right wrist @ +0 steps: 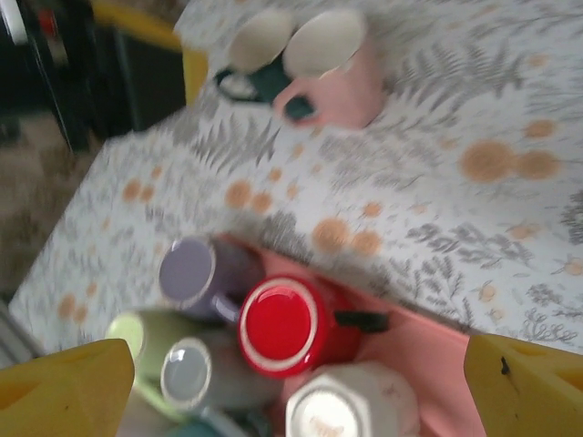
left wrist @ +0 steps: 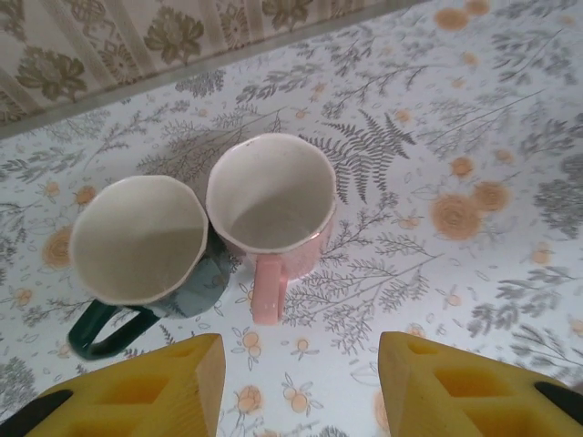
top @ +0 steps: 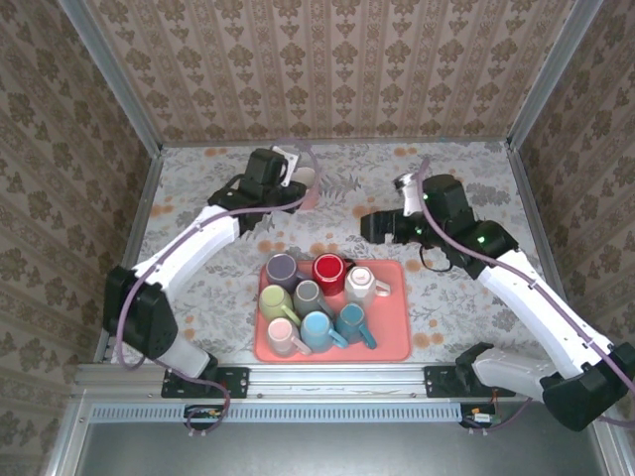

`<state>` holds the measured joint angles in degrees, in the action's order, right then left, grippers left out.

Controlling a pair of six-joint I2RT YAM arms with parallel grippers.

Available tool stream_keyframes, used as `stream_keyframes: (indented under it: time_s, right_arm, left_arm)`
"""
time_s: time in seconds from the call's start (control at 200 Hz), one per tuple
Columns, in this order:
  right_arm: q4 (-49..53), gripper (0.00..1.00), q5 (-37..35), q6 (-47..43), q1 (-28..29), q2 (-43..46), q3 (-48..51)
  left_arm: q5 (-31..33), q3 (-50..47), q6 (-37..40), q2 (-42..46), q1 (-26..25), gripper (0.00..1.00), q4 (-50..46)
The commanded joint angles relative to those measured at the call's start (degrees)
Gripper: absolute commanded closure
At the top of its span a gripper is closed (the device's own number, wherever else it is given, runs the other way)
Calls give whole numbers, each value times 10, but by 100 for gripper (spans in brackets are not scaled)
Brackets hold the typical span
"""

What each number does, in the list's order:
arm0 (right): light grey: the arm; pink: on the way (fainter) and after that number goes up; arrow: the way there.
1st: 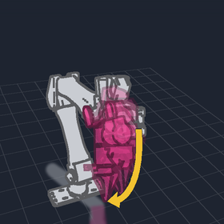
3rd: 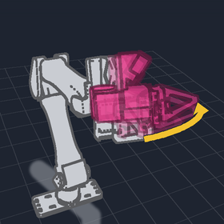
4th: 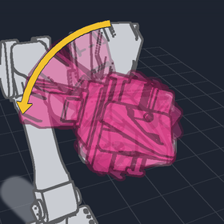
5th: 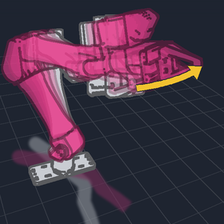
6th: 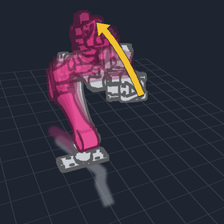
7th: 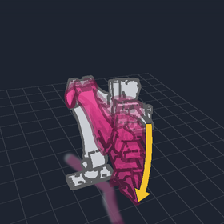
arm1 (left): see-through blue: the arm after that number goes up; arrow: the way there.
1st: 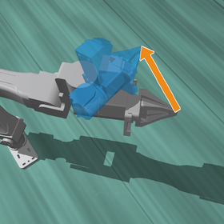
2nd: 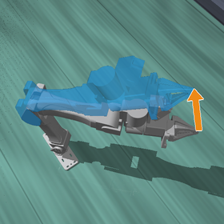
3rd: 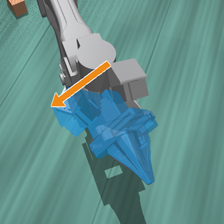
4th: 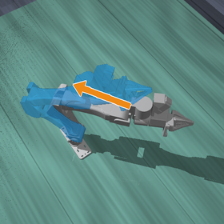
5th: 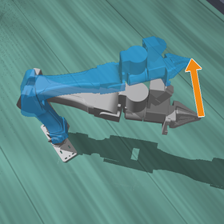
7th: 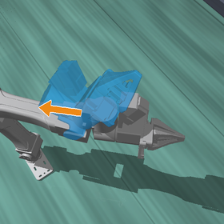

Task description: Turn the mug right side up

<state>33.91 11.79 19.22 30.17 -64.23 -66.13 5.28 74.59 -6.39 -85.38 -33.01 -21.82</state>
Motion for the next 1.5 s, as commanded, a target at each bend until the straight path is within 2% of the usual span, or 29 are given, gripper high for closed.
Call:
stream_keyframes:
  time_s: [0.0,0.245,0.375,0.53,0.705,0.8,0.985,1.085,1.255,1.365,1.495]
  right_arm:
    - [96,6,-32,-84,59,-18,-33]
    - [176,7,-61,-134,113,-53,-66]
    - [229,6,-117,-181,137,-84,-97]
    - [220,6,-159,-225,148,-88,-83]
    - [205,8,-96,-325,153,-71,-40]
    - [216,6,-95,-410,164,-61,-18]
    - [208,4,-86,-509,163,-43,9]
    - [206,4,-72,-529,159,-47,7]
    - [194,3,-48,-552,137,-59,6]
    - [185,2,3,-564,123,-69,-3]
    - [180,0,29,-573,118,-96,-18]
  left_arm:
    - [-19,-21,1,59,5,51,-72]
    - [-26,-83,-21,176,29,51,-139]
    - [-24,-140,-42,227,34,49,-120]
    - [-20,-189,-48,266,36,49,-90]
    - [-48,-192,-63,276,33,49,-85]
    - [-35,-211,-62,288,32,49,-73]
    - [-1,-219,-61,321,31,49,-75]
    - [23,-215,-65,326,30,49,-93]
    - [0,-224,-64,320,27,48,-79]
    - [-6,-226,-63,319,23,49,-72]
    - [-6,-227,-58,319,9,48,-74]
